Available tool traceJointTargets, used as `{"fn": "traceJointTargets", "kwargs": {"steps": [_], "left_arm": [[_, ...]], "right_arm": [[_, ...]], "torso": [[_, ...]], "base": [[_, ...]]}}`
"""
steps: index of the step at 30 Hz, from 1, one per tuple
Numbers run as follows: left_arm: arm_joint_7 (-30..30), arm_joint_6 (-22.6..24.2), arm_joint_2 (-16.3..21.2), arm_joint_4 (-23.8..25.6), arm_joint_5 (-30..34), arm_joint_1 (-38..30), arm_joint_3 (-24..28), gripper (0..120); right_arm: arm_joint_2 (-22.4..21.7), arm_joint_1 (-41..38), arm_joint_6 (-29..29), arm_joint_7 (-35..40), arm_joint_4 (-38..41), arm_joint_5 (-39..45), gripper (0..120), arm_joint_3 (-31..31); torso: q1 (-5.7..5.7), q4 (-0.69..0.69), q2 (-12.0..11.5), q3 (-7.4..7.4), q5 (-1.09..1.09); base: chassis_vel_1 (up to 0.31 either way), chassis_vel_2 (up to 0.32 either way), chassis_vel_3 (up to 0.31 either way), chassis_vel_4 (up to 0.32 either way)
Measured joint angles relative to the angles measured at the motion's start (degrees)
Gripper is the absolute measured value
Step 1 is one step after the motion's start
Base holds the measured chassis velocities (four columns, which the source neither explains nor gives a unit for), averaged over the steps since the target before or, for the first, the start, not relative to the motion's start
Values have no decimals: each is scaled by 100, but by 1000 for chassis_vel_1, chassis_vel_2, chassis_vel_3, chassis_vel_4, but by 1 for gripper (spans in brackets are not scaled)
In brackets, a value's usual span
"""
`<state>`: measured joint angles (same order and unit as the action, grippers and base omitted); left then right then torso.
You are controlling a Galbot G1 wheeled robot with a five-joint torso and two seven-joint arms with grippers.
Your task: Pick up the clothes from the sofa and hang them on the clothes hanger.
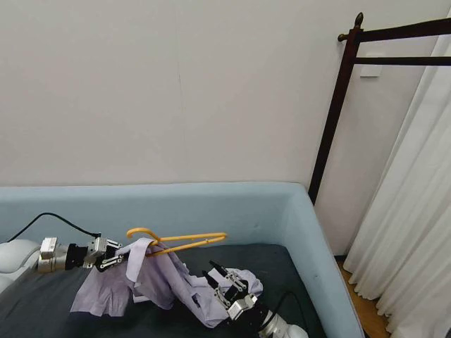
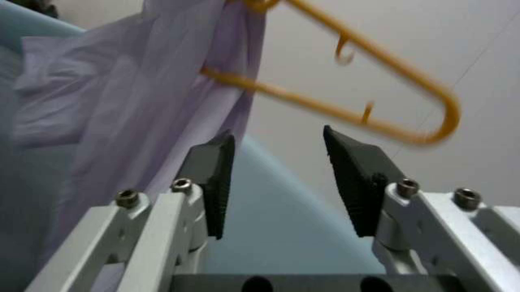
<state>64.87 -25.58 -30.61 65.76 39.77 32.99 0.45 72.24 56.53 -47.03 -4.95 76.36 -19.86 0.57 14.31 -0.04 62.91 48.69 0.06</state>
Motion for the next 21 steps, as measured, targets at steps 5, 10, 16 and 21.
{"fn": "traceJointTargets", "kwargs": {"steps": [5,10,16,21], "left_arm": [[-235,-37,-42,-167,-51,641,-407,1],[-1041,-89,-208,-283,-313,1385,-643,1],[-2168,-141,-548,-436,-555,1861,-629,1],[-2646,-70,-678,-621,-801,1707,-598,1]], "right_arm": [[38,-482,1282,-653,-1013,1248,66,50],[321,-1373,2890,-816,-2232,2905,86,6],[787,-2200,3374,-1631,-3546,3048,100,105],[1198,-2594,3328,-2299,-4425,2536,100,225]], "torso": [[0,2,0,0,-1],[0,4,0,0,1],[0,4,0,1,-1],[0,-2,0,1,1]], "base": [[0,0,0,0],[0,0,0,0],[0,0,0,0],[0,0,0,0]]}}
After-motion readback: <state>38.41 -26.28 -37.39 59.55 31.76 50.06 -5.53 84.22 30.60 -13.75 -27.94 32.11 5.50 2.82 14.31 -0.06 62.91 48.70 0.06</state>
